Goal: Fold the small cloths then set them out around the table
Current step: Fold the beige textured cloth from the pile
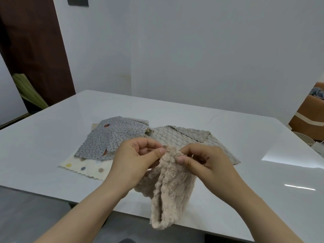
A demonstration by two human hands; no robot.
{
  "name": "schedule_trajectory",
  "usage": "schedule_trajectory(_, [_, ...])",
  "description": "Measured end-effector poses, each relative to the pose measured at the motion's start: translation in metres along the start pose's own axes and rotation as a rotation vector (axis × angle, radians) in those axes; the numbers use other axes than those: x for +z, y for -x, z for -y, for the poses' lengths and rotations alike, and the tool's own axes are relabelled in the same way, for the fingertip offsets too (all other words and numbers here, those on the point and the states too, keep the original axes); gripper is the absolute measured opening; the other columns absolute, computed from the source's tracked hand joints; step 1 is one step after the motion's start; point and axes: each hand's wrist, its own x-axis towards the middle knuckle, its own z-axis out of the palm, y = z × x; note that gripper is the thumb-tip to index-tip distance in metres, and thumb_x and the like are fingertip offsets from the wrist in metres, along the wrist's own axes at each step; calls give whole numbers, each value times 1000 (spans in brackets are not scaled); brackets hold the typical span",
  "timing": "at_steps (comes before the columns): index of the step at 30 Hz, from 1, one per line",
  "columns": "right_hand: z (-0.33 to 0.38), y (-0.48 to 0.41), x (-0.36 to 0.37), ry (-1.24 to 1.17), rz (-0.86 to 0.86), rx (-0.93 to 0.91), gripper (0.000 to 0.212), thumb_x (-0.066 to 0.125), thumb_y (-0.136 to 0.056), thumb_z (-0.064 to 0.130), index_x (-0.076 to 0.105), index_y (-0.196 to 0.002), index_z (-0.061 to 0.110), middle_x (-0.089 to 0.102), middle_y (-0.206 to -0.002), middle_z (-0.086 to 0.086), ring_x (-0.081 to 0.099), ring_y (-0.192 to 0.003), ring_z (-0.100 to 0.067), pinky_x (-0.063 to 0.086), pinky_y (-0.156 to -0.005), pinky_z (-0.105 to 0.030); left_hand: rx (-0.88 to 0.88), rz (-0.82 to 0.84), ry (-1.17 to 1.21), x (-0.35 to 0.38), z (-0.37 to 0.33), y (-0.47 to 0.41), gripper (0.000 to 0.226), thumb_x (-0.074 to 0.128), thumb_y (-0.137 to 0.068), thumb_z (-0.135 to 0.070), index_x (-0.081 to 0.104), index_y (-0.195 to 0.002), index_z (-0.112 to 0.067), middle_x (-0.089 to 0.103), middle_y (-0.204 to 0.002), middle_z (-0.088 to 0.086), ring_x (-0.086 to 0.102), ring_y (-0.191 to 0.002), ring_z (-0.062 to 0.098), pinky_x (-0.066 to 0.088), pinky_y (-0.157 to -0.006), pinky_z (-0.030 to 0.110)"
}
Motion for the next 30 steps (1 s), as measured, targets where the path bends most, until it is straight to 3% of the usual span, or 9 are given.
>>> schedule_trajectory(3, [2,-3,2,5,-8,14,14,67,-87,32,69,-76,25,61,-66,9,48,-57,-5,37,-55,-16,14,16,-17,-1,0,2,6,75,-76,-9,73,-82,-10,73,-71,13,66,-61,17,55,-59,23])
schedule_trajectory(8, [5,-5,5,-20,-1,21,13,66,-87,33,70,-77,26,62,-67,11,51,-58,-6,40,-55,-19,44,-3,-56,0,-1,4,4,76,-75,-9,74,-78,-11,74,-71,11,71,-70,27,59,-70,35])
schedule_trajectory(11, [7,-5,7,-42,-5,25,14,66,-87,33,71,-77,24,65,-69,7,55,-61,-15,43,-56,-24,66,-17,-88,1,-1,5,3,75,-76,-7,74,-77,-10,74,-70,8,72,-70,26,60,-69,34])
schedule_trajectory(14, [6,-6,9,-16,-27,46,14,67,-86,33,70,-75,26,60,-62,13,48,-54,-5,36,-53,-15,77,-22,-86,1,-1,8,3,75,-76,-8,74,-76,-11,75,-70,6,72,-68,23,61,-68,33])
schedule_trajectory(23, [4,-7,10,5,-60,79,18,67,-86,35,67,-72,24,55,-55,16,44,-50,-4,34,-51,-15,66,56,9,-1,0,15,9,71,-80,-8,76,-85,-14,76,-80,4,73,-78,19,58,-75,31])
schedule_trajectory(27, [5,-7,9,-10,-61,79,18,67,-86,33,69,-73,21,54,-54,17,42,-49,-4,32,-50,-14,60,92,31,-3,-1,17,18,77,-72,-5,75,-88,-13,77,-82,4,73,-80,16,56,-70,23])
schedule_trajectory(30, [5,-8,10,9,-64,69,17,67,-86,33,70,-74,22,55,-56,17,43,-49,-4,31,-51,-14,46,94,18,-4,0,17,22,79,-69,-3,75,-87,-14,76,-83,5,73,-81,20,58,-72,26])
